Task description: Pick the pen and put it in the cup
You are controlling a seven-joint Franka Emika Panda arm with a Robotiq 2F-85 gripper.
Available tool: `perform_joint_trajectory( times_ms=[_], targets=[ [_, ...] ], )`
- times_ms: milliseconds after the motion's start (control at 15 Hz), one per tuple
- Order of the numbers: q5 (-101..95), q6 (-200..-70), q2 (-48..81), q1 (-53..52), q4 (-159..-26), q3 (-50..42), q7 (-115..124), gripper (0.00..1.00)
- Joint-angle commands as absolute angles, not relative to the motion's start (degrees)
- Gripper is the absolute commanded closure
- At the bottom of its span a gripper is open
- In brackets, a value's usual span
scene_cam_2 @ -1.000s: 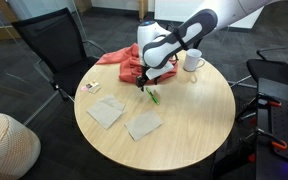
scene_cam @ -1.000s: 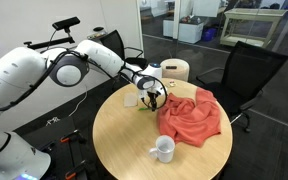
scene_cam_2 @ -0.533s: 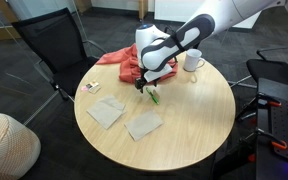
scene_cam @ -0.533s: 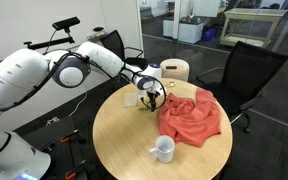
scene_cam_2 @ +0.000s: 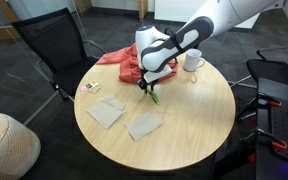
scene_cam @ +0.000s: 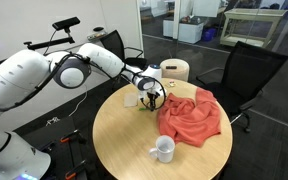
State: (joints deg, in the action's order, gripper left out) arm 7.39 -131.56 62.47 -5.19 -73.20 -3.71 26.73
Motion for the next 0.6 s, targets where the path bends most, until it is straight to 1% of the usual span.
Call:
perform_joint_trajectory(
  times_ms=[0,67,133,200,333,533],
  targets=[
    [7.4,-129.2,63.1,-5.8,-71.1,-4.6,29.1,0.88],
    [7.4,-129.0,63.1,-5.8,-71.0,-4.6,29.3,0.95],
    [7.3,-128.6,62.9,-5.9,-71.1,-4.6,29.5,0.99],
    [7.4,-128.4,62.1,-5.9,-72.0,-4.7,29.7,1.0],
    [7.3,-128.8,59.7,-6.2,-74.5,-5.1,30.2,0.97],
    [6.8,-129.8,54.9,-7.2,-79.3,-5.9,31.4,0.97]
  ],
)
